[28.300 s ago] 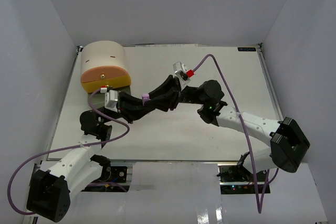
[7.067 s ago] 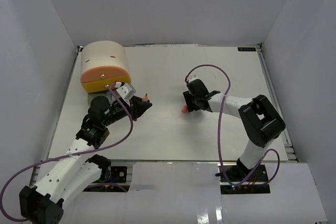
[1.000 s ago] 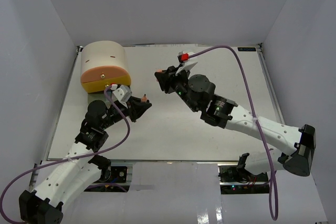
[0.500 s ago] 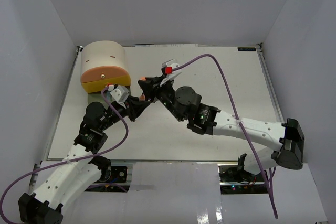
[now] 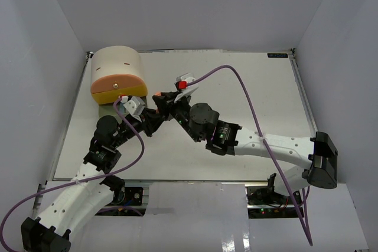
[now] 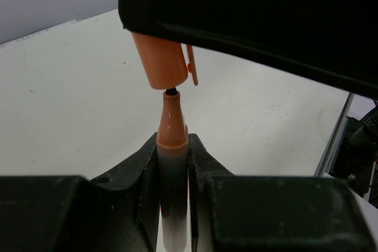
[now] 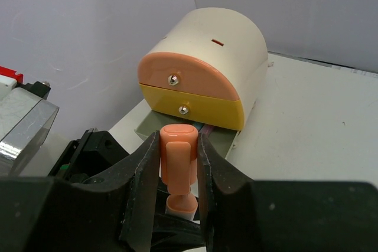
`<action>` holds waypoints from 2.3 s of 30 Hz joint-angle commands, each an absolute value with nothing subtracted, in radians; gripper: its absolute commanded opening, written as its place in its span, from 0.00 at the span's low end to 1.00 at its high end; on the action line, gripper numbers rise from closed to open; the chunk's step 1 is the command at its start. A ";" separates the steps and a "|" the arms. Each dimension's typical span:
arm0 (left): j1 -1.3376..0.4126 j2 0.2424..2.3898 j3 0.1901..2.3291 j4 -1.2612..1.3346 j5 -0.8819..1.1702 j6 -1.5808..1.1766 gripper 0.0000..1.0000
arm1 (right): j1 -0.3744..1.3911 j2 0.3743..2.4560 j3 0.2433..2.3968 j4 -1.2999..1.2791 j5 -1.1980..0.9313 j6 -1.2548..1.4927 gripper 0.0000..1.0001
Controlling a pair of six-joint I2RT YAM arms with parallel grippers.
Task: Sort the stationery into containers
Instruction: Close the pen cap on the pen.
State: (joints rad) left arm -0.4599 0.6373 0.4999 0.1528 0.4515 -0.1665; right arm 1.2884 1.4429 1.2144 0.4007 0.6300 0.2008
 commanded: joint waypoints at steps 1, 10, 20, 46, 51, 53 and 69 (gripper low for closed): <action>-0.454 0.621 0.500 0.172 0.439 -0.175 0.10 | 1.299 1.448 1.215 0.459 0.673 0.196 0.09; -0.454 0.609 0.495 0.176 0.426 -0.175 0.10 | 1.322 1.453 1.200 0.460 0.718 0.192 0.08; -0.454 0.600 0.489 0.201 0.411 -0.189 0.10 | 1.336 1.450 1.180 0.463 0.739 0.198 0.08; -0.449 0.752 0.518 0.543 0.422 -0.270 0.11 | 1.371 1.468 1.137 0.374 0.802 0.210 0.08; -0.449 0.749 0.492 0.578 0.420 -0.270 0.11 | 1.370 1.480 1.146 0.325 0.759 0.225 0.08; -0.449 0.742 0.498 0.584 0.417 -0.273 0.10 | 1.370 1.488 1.152 0.299 0.741 0.250 0.08; -0.449 0.683 0.569 0.635 0.342 -0.235 0.01 | 1.370 1.511 1.152 0.095 0.669 0.393 0.08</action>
